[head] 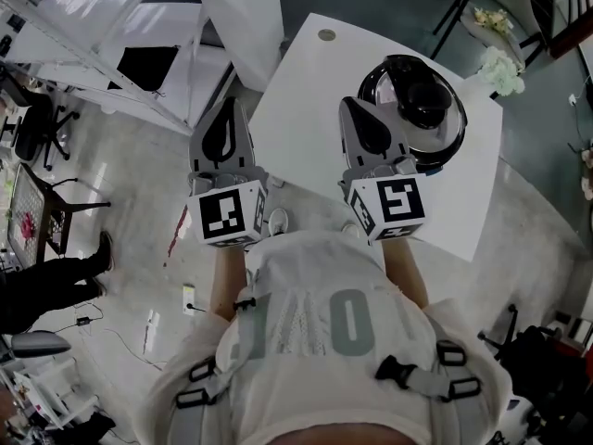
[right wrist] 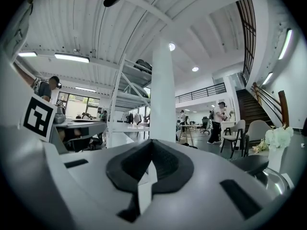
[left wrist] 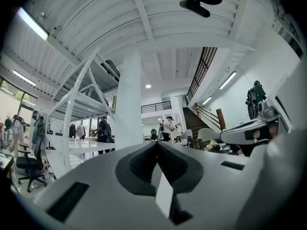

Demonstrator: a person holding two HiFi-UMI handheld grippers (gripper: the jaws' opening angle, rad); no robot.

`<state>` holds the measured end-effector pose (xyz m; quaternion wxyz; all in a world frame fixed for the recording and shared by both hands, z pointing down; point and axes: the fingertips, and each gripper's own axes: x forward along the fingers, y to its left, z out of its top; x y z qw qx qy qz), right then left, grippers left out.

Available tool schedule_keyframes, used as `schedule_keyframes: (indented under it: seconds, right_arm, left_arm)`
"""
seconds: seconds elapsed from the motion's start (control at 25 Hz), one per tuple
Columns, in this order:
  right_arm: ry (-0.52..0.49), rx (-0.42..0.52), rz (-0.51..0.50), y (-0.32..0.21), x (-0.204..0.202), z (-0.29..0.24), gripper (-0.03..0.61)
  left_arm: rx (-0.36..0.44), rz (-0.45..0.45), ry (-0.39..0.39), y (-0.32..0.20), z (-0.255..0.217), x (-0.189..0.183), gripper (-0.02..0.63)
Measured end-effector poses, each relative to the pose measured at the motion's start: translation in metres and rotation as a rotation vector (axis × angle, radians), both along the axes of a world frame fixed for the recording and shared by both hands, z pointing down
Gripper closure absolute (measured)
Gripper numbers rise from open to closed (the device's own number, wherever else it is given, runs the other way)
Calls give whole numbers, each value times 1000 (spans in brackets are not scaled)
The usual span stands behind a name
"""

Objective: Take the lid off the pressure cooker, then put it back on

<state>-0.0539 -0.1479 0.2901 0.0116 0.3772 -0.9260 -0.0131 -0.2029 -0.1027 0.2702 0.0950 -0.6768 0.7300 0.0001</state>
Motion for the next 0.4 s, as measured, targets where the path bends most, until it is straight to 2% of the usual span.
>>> schedule_keyframes:
  seconds: [0.4]
  right_arm:
    - [18,4,-10,-5,3,5,569]
  left_arm:
    - [-12,-12,-17,-4,4,0,595]
